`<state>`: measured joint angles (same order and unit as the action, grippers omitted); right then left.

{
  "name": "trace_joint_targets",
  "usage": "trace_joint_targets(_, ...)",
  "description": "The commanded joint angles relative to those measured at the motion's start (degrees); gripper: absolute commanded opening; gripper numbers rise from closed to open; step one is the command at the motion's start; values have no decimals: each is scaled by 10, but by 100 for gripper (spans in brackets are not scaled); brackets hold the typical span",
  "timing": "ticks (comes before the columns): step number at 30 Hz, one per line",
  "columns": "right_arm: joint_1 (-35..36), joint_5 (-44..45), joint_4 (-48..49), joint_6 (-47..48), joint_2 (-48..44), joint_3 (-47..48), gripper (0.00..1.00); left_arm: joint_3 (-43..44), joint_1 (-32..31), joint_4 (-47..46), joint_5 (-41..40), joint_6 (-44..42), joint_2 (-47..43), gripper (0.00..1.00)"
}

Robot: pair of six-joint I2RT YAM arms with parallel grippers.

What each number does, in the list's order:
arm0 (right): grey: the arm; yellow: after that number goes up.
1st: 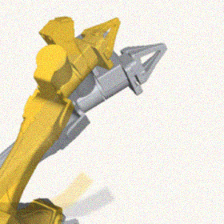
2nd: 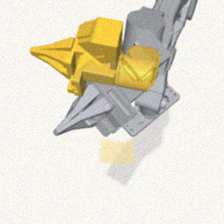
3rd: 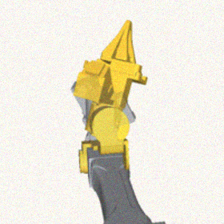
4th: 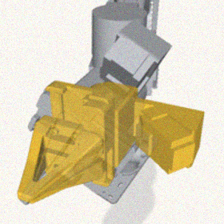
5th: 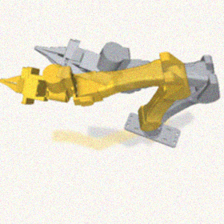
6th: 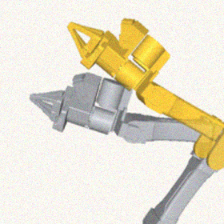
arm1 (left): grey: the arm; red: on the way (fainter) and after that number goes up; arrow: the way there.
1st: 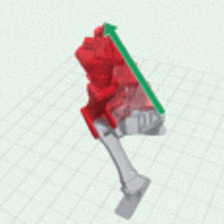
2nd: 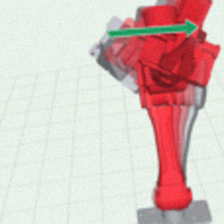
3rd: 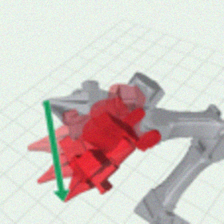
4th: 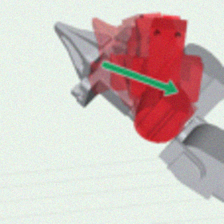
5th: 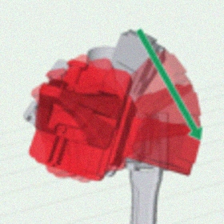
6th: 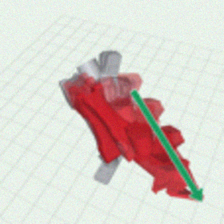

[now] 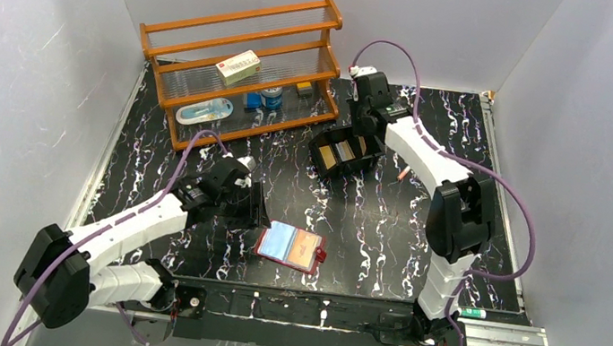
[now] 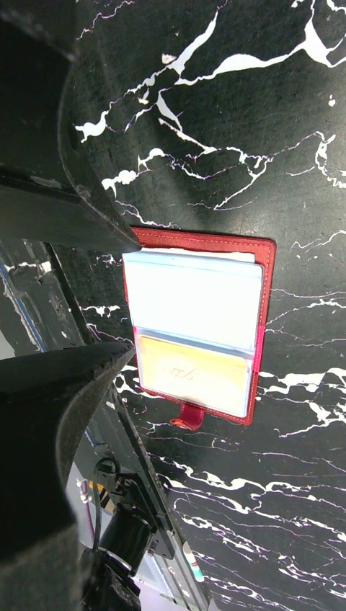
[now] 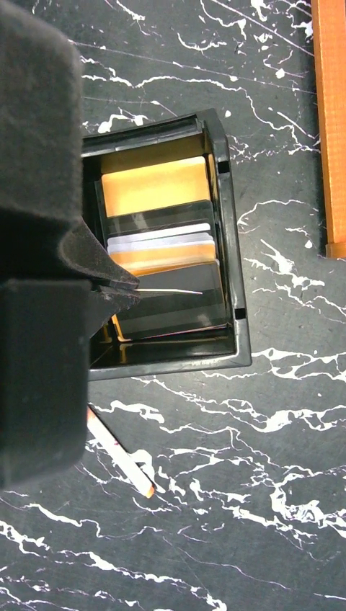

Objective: Put the credit cards into the card holder
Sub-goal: Pick up the credit card from the card box, then move the card holder to the center of the board.

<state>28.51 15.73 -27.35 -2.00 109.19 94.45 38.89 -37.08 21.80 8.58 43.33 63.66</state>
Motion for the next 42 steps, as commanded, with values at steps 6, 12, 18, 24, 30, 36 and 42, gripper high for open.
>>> trace_joint_targets(6, 2, -89, -12, -96, -125, -16, 0, -7, 7, -14, 42, 5, 43, 47)
trace_joint_targets(12, 13, -187, 26, -190, -236, -151, 0, -15, 9, -91, 146, 4, 74, 46)
trace_joint_targets(18, 147, -217, 129, -355, -320, -348, 0, -4, 9, -73, 120, 3, 138, 29)
trace_joint_targets(24, 239, -173, 226, -452, -355, -472, 0, 10, 17, -17, 58, 11, 132, 29)
trace_joint_targets(30, 256, -159, 282, -515, -368, -532, 0, 13, 20, 5, 40, 5, 145, 35)
trace_joint_targets(36, 256, -148, 293, -542, -366, -564, 0, 0, 21, -17, 72, 2, 173, 34)
trace_joint_targets(42, 256, -144, 325, -540, -341, -589, 0, -12, 21, -30, 110, 7, 189, 22)
